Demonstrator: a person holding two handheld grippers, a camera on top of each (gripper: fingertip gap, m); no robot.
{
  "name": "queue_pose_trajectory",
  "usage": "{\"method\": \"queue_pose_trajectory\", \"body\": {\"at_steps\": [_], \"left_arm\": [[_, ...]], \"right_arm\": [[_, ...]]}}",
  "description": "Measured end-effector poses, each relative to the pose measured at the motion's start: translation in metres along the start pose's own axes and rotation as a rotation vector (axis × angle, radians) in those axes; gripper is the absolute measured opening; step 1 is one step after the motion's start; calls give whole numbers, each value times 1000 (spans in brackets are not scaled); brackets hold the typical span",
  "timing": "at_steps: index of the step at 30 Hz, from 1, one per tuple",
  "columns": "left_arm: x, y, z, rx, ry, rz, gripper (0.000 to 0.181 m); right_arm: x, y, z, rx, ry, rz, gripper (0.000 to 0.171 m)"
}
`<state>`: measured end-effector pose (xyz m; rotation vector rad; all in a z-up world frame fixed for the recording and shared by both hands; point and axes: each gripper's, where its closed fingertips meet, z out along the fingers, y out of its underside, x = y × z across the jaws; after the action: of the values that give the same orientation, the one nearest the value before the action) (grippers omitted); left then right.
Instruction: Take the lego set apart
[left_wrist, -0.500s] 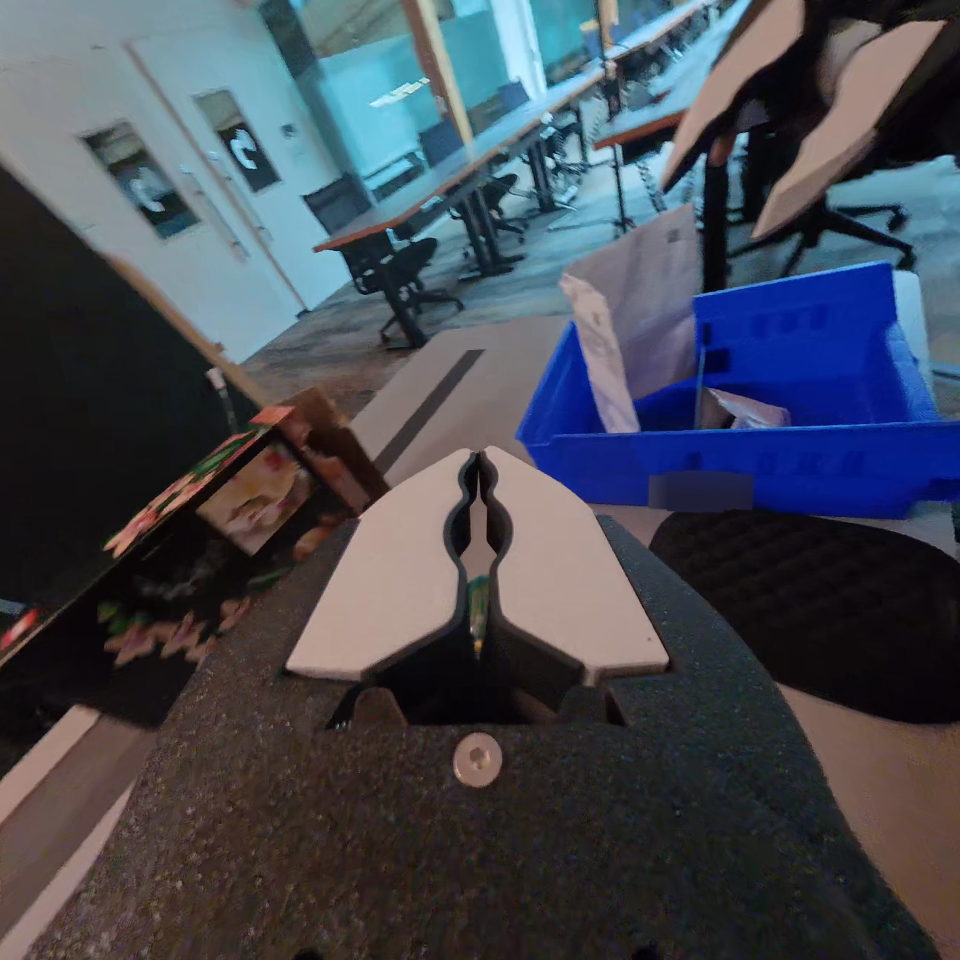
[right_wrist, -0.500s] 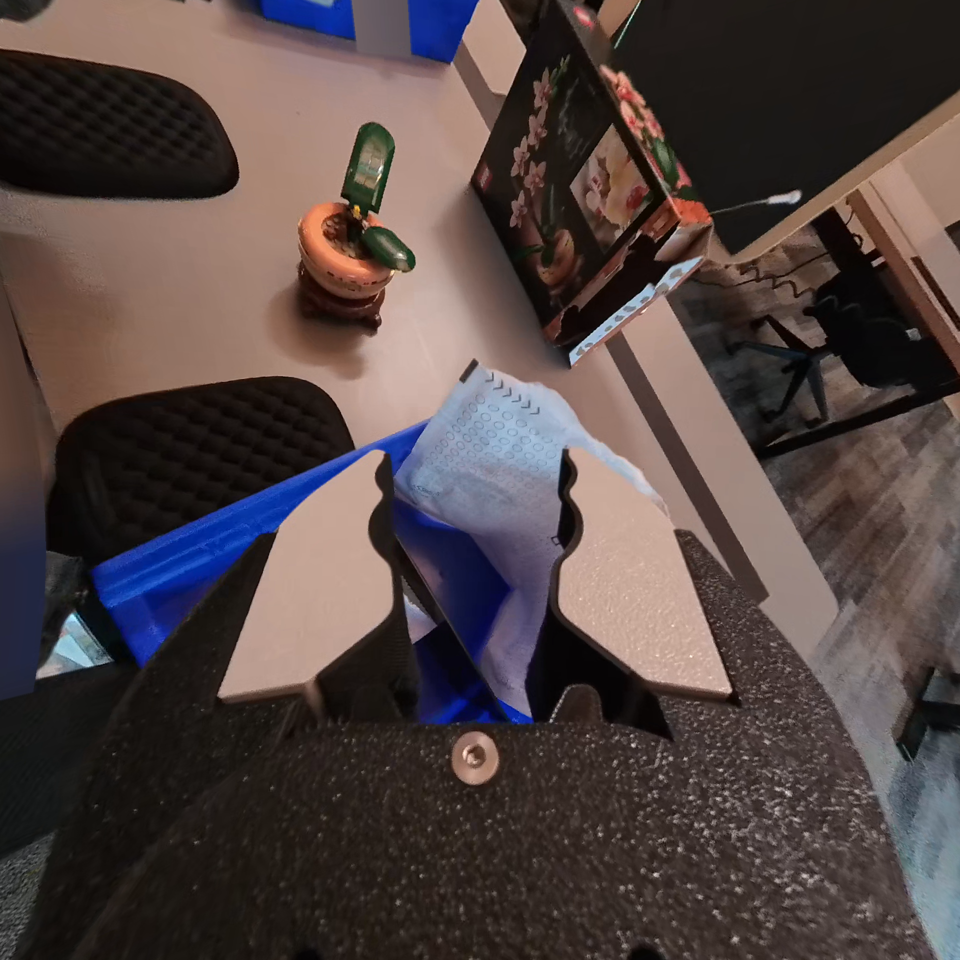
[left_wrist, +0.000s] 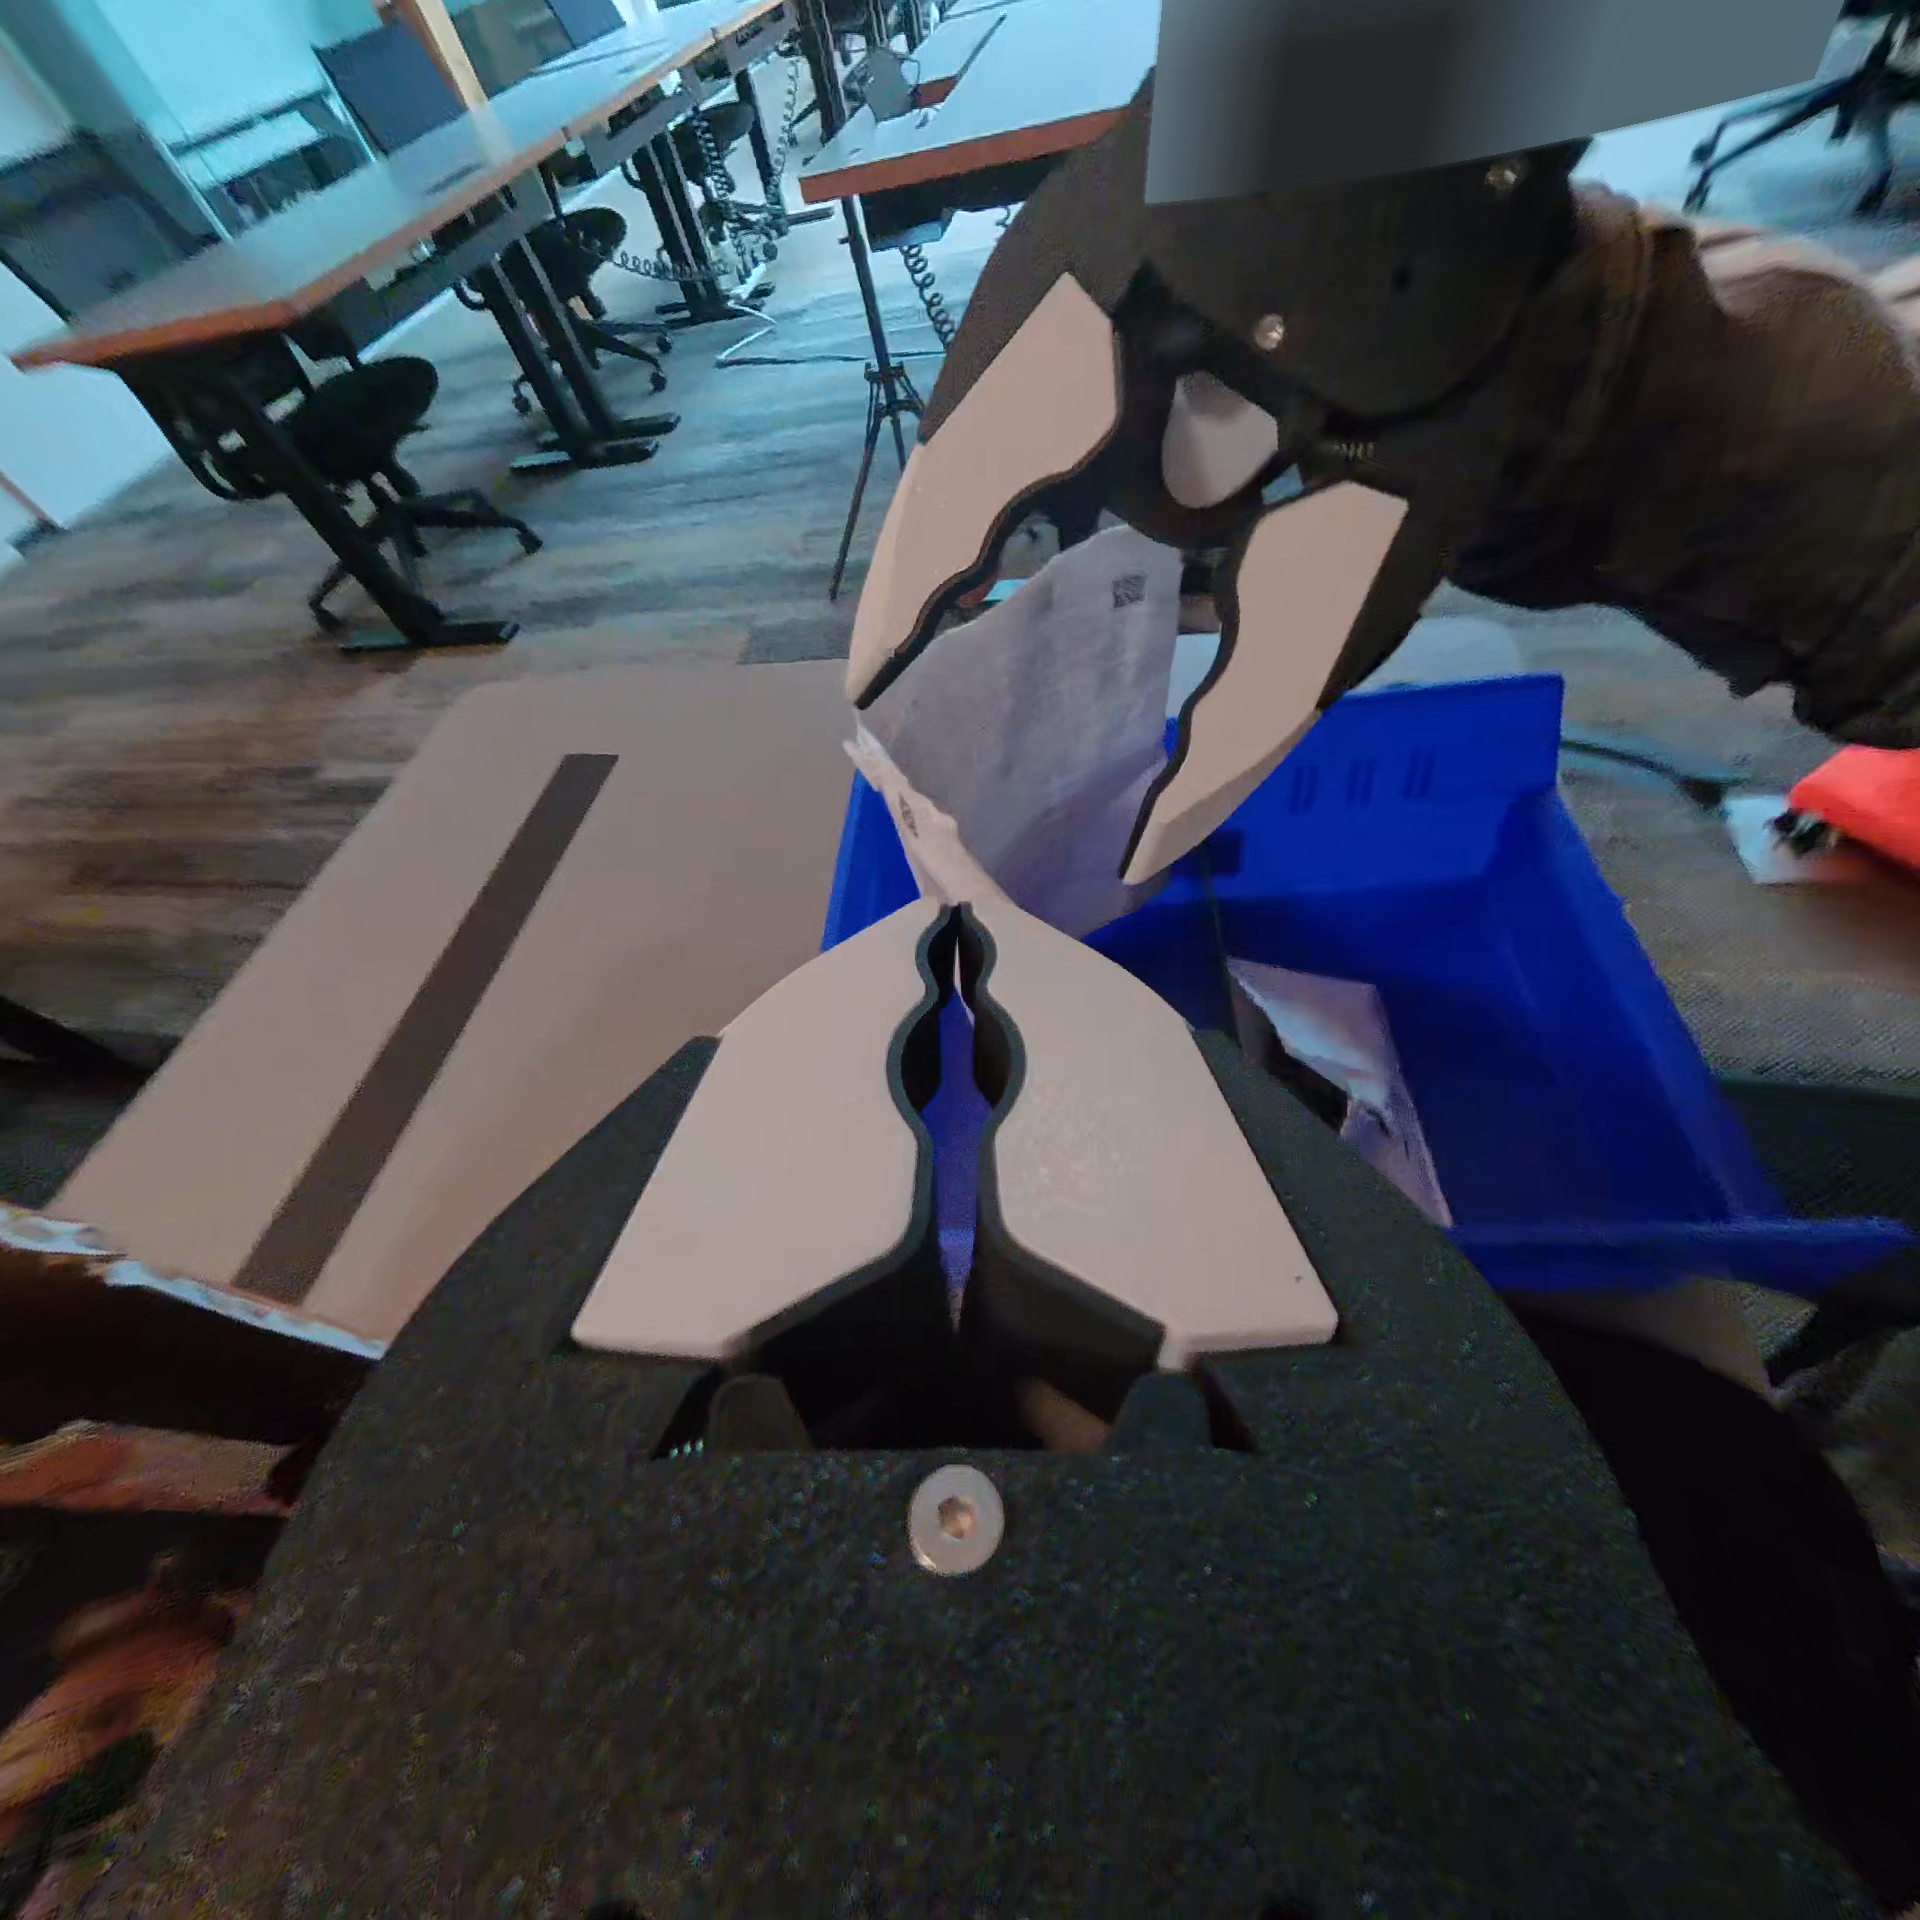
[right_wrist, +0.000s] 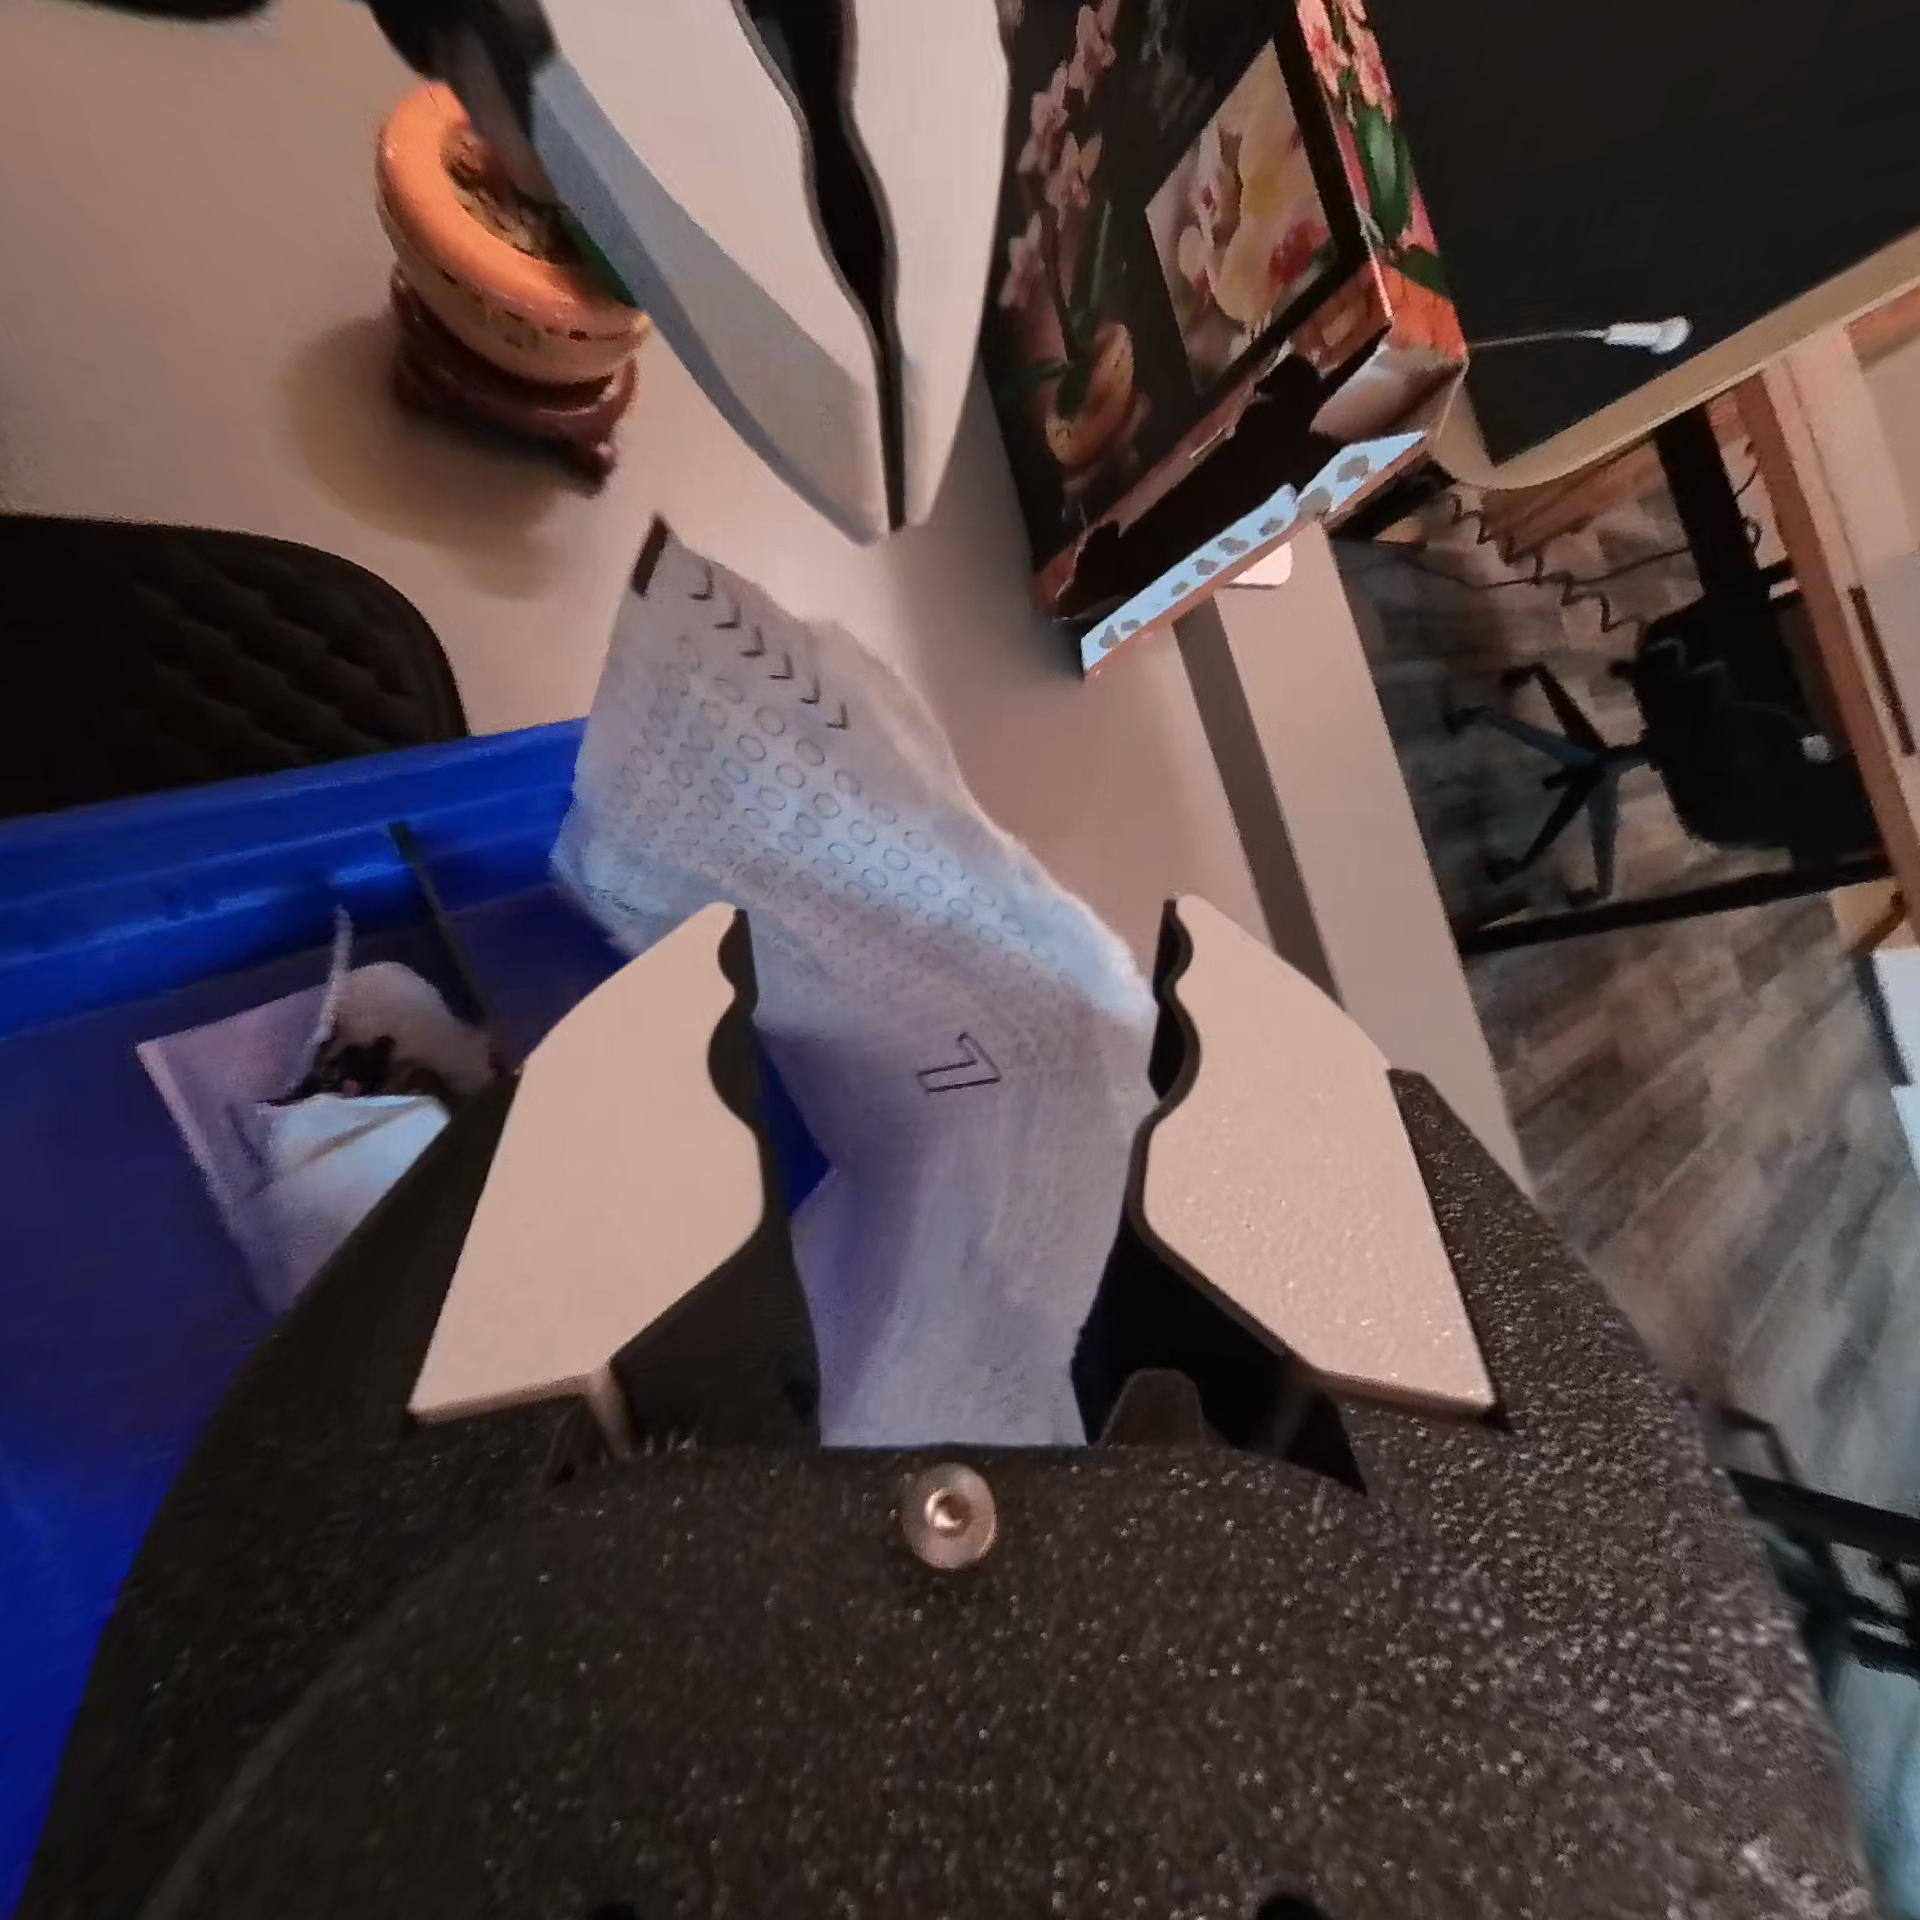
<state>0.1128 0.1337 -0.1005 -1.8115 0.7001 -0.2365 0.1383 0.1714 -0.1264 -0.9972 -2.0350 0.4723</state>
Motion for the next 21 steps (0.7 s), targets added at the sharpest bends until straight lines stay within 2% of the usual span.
{"method": "queue_pose_trajectory", "body": {"at_steps": [2, 4, 6, 11, 15, 21], "left_arm": [[-10, 6, 6, -20, -32, 10, 0], [-11, 11, 8, -39, -46, 35, 0], [-10, 14, 6, -47, -50, 50, 0], [-4, 13, 8, -71, -45, 79, 0], [15, 11, 26, -84, 18, 83, 0], [50, 16, 53, -57, 120, 45, 8]], "right_arm": [[9, 6, 7, -51, 33, -55, 68], [1, 14, 14, -95, -8, -78, 53], [-4, 15, 12, -69, 16, -103, 50], [-22, 5, -10, 72, 103, -178, 28], [-33, 21, -13, 20, 136, -208, 23], [-43, 10, -27, 137, 186, -240, 16]]}}
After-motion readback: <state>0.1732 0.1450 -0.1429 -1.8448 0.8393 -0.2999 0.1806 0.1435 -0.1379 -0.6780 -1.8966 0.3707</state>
